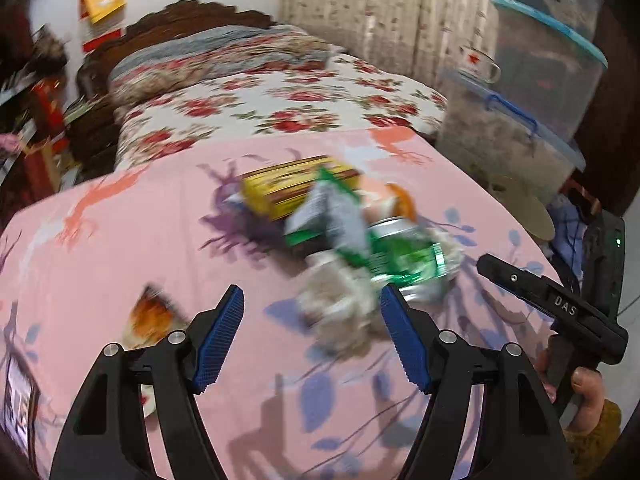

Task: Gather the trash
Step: 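Grasp the yellow spice box with the right tool, then grasp the green snack wrapper with the right tool while the left tool grasps the orange snack bag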

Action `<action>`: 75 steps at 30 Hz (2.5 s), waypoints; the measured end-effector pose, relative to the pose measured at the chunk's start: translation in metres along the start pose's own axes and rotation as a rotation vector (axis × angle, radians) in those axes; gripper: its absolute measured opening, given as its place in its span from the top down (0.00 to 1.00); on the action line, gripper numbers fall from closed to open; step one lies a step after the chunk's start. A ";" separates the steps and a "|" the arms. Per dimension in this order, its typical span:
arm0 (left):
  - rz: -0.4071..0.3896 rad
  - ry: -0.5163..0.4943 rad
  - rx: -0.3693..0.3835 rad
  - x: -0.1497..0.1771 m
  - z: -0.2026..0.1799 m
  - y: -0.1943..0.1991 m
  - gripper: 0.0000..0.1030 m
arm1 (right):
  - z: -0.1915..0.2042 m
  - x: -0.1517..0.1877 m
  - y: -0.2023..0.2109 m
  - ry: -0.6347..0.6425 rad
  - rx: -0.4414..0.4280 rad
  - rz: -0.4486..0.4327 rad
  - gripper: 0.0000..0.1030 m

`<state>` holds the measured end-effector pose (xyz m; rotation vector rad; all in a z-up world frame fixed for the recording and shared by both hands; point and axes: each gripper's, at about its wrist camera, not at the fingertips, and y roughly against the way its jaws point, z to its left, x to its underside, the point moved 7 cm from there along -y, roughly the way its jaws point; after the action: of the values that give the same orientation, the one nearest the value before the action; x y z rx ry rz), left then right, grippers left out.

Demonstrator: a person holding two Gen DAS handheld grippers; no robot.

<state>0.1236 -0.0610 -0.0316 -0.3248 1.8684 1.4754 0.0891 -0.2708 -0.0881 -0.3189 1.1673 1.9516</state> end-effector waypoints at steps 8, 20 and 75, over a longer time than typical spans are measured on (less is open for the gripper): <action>-0.052 0.182 -0.135 0.039 0.119 0.037 0.26 | 0.058 0.028 -0.010 0.142 0.037 0.051 0.28; 0.049 0.140 -0.187 0.068 0.156 -0.009 0.09 | 0.135 -0.035 -0.054 0.309 0.029 0.067 0.19; 0.027 0.165 -0.021 0.070 0.154 -0.022 0.49 | 0.218 -0.018 -0.095 0.501 -0.276 0.382 0.22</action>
<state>0.1459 0.0906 -0.1076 -0.4449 1.9941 1.5274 0.2119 -0.0784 -0.0182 -0.8171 1.3402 2.4636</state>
